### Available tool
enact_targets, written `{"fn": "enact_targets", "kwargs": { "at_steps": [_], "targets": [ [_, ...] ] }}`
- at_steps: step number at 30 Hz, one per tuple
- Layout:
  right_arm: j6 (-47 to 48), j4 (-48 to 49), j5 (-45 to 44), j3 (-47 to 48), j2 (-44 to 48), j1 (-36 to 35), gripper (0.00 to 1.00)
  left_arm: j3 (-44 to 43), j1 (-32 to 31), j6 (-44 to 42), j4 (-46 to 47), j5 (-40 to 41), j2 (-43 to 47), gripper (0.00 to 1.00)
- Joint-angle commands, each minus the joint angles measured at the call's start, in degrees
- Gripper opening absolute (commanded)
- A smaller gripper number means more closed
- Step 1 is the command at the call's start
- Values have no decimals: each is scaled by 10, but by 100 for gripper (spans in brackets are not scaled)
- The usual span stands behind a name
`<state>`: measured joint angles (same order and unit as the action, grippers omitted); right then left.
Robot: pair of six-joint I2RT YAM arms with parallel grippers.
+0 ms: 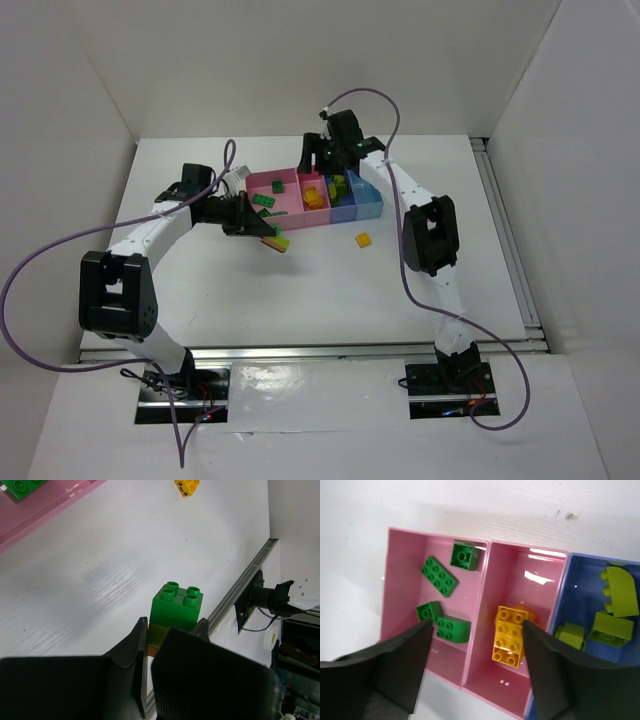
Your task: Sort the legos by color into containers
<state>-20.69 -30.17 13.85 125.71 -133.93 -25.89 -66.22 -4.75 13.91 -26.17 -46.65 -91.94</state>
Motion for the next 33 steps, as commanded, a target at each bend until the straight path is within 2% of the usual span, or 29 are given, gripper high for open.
{"fn": "enact_targets", "kwargs": {
  "at_steps": [1, 8, 12, 19, 24, 28, 33],
  "targets": [
    [10, 15, -11, -41, 77, -3, 72, -8, -2, 2, 2, -12, 19, 0],
    [35, 115, 64, -286, 248, -3, 57, -14, -7, -4, -3, -39, 8, 0],
    [64, 135, 99, -412, 331, -3, 56, -20, -12, -9, -3, -39, 3, 0],
    [107, 118, 177, -480, 408, -3, 56, -31, -23, -9, -3, -46, 3, 0],
    [121, 113, 355, -480, 401, -8, 74, -31, -28, -26, 3, -90, 3, 0],
    [132, 113, 410, -485, 389, -21, 83, -26, -28, -26, 23, -125, 3, 0],
    [160, 86, 435, -471, 356, -58, 86, -26, -28, -6, 46, -158, 8, 0]
  ]
}}
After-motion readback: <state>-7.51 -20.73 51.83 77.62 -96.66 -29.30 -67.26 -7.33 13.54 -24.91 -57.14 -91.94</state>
